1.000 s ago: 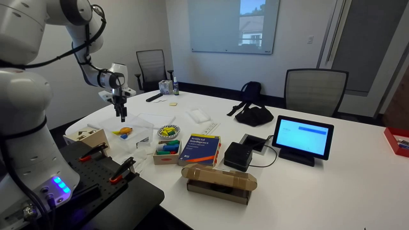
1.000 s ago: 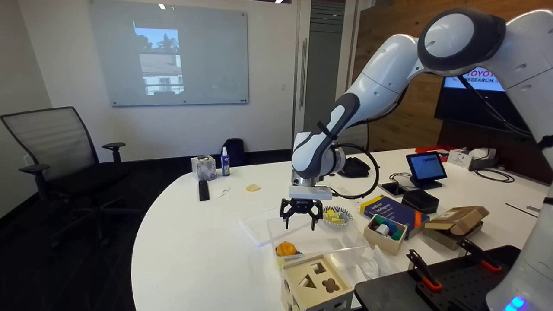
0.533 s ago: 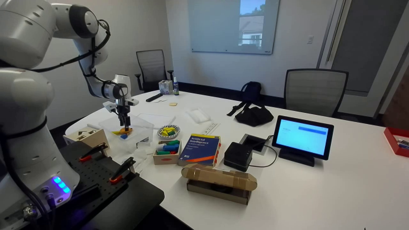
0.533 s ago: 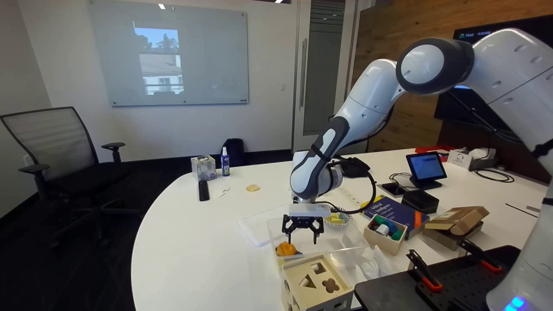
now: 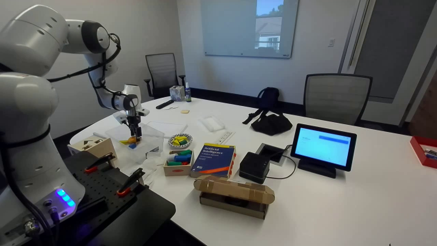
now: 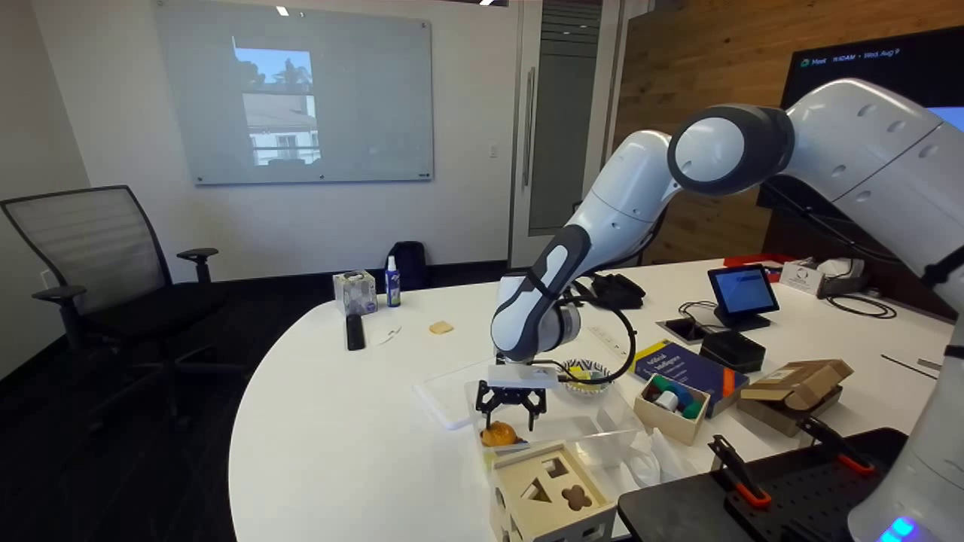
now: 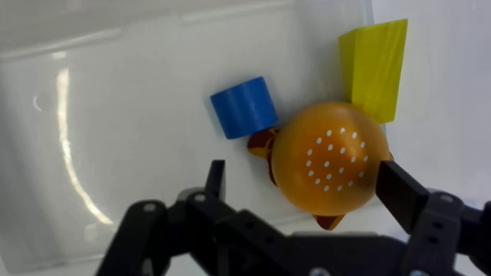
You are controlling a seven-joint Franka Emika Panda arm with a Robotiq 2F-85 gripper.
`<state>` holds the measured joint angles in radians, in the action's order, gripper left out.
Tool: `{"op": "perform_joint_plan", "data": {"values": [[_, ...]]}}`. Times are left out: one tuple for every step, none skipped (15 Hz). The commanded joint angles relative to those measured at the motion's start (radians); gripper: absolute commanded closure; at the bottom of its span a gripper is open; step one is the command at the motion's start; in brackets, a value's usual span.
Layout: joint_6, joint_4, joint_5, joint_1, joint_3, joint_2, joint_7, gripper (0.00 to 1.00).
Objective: Shift two objects from the storage bin to the paper plate
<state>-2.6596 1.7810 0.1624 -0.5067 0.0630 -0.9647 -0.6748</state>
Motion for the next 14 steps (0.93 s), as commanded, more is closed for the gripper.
{"op": "perform_joint_plan", "data": {"values": [[-0.007, -0.057, -0.007, -0.027, -0.013, -0.04, -0.035, 0.0], [-0.006, -0.066, -0.006, -0.028, -0.012, -0.049, -0.033, 0.0], [-0.006, -0.069, -0.006, -0.028, -0.01, -0.054, -0.031, 0.14], [-0.009, -0.072, -0.007, -0.032, -0.012, -0.06, -0.031, 0.28], [-0.008, -0.073, -0.006, -0.033, -0.01, -0.064, -0.03, 0.34], [-0.01, -0.077, -0.006, -0.035, -0.011, -0.068, -0.03, 0.42], [-0.011, -0.078, -0.005, -0.035, -0.01, -0.064, -0.03, 0.45], [-0.012, -0.077, -0.005, -0.036, -0.01, -0.066, -0.03, 0.45], [-0.012, -0.076, -0.005, -0.036, -0.01, -0.066, -0.03, 0.45], [-0.007, -0.069, -0.004, -0.034, -0.01, -0.057, -0.029, 0.45], [-0.001, -0.065, -0.003, -0.029, -0.007, -0.049, -0.026, 0.45], [0.005, -0.053, 0.001, -0.023, -0.001, -0.034, -0.021, 0.45], [0.02, -0.03, 0.001, -0.019, -0.001, -0.007, -0.02, 0.45], [0.032, -0.02, 0.0, -0.019, -0.003, 0.007, -0.021, 0.45]]}}
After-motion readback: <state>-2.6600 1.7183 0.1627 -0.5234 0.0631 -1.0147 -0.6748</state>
